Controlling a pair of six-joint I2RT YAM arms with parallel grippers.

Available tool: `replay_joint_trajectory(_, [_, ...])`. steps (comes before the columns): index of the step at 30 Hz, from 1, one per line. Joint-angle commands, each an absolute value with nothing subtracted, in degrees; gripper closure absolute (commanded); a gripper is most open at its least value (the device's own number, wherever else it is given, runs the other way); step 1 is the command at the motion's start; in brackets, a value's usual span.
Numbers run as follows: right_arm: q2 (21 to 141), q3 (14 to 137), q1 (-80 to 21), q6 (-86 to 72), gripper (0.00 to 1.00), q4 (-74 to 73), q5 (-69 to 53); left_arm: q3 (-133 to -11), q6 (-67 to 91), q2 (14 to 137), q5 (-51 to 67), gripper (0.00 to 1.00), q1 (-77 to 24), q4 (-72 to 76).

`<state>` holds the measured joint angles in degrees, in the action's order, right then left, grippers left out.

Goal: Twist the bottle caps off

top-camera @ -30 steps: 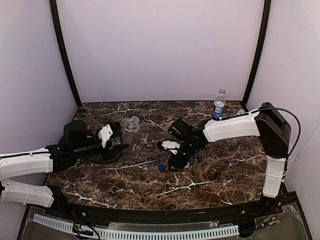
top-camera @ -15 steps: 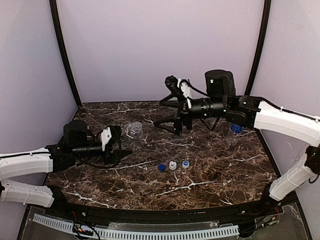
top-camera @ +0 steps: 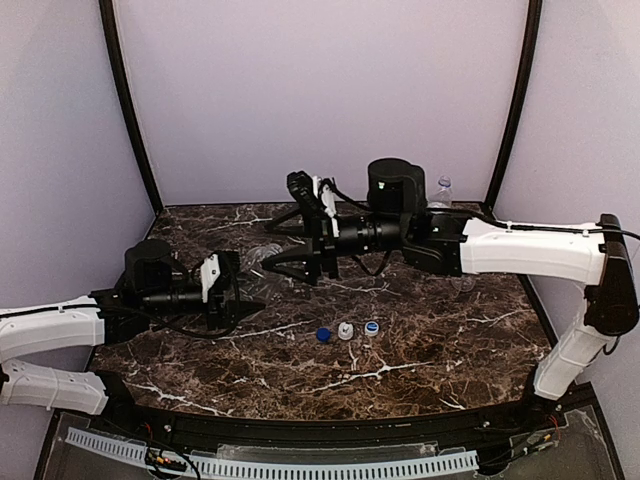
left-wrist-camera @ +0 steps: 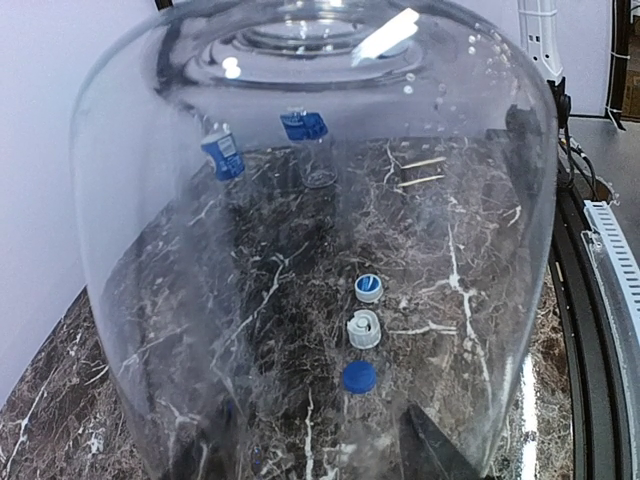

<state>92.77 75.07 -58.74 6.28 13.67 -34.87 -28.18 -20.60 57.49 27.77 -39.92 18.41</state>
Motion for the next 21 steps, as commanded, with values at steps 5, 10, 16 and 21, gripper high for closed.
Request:
replay_joint_trajectory(5, [95.3, 75.9, -59.1, 3.7, 0.37, 14.1, -33.4, -29.2, -20.1, 56.0, 29.7, 0.54, -39.8, 20.2])
replay_joint_trajectory(10, [96.2, 76.0, -58.9, 2.8, 0.57, 13.8, -32.5, -29.1, -20.1, 55.8, 29.8, 0.55, -39.8, 19.9])
replay_joint_trajectory(16, [95.9, 76.4, -58.7, 3.5, 1.0, 11.1, -31.4, -28.9, -19.5, 55.6, 29.1, 0.54, -39.8, 20.3])
replay_joint_trajectory(21, [93.0, 76.1, -57.1, 3.5, 1.0, 8.0, -28.2, -27.9, -19.1, 55.1, 26.3, 0.08, -39.8, 21.0])
